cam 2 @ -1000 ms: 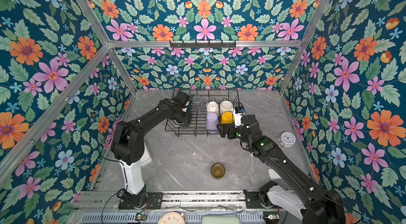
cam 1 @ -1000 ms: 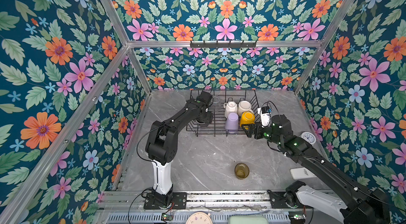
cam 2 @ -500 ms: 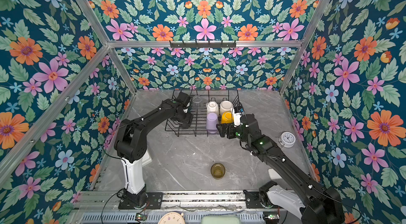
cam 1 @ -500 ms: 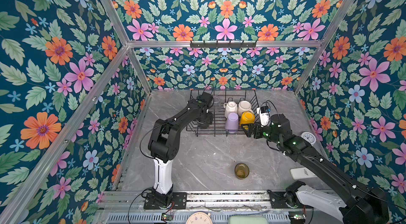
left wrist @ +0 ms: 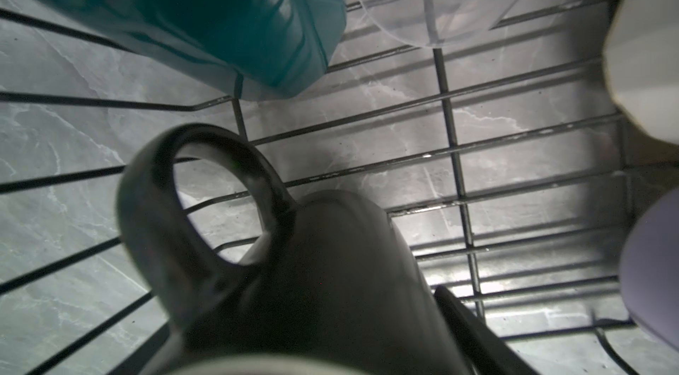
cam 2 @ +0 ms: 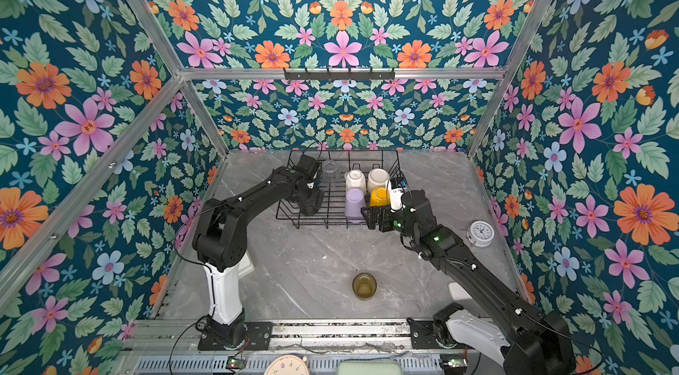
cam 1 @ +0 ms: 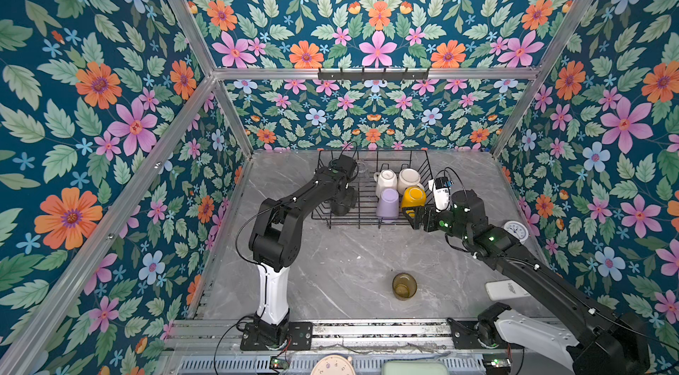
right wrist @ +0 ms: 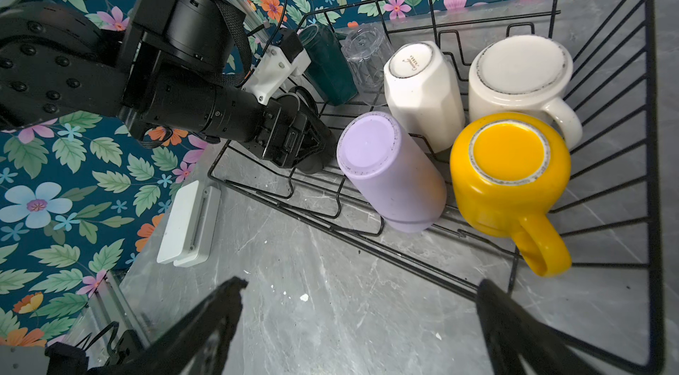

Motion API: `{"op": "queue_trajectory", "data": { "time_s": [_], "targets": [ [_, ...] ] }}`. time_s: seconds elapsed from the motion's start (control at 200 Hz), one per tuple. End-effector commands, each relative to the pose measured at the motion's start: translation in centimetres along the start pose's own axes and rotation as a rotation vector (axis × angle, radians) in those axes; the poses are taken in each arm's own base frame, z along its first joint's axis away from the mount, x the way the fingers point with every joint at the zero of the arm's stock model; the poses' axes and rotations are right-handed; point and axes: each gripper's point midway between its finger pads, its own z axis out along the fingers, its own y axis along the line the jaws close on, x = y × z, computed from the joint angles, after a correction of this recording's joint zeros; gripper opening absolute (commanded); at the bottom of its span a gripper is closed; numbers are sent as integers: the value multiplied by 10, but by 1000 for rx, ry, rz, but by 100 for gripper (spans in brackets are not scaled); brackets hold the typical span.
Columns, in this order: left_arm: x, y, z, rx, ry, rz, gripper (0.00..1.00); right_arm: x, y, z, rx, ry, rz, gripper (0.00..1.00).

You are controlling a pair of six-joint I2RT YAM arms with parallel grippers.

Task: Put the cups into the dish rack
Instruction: 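Lower the black mug upside down into the rack with the left gripper and release, then grasp the amber glass cup on the table with the right gripper while the left withdraws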

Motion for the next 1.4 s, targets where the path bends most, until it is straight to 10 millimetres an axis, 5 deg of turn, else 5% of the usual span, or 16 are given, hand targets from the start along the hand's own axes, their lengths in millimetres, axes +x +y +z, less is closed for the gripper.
{"op": "queue_trajectory", "data": {
  "time_s": [0.0, 0.325, 0.54, 0.845, 1.09, 1.395],
  "targets": [
    [3, 7, 0, -33, 11, 3, 94, -2, 0, -1, 3, -7, -10, 99],
    [-3, 3, -12, 0, -40, 1, 100, 0, -1, -4, 17, 8, -26, 97],
    [-21, 1, -38, 40, -157, -25, 100, 12, -2, -15, 27, 61, -42, 93],
    [-51, 12, -116, 100, -538, -108, 100, 86, 3, -27, 111, 361, -121, 85],
    [-45, 18, -200, 252, -932, -189, 100, 140, 5, -36, 150, 530, -120, 72],
    [-18, 34, -226, 293, -1068, -298, 100, 192, 11, -49, 151, 679, -87, 57]
  ]
}}
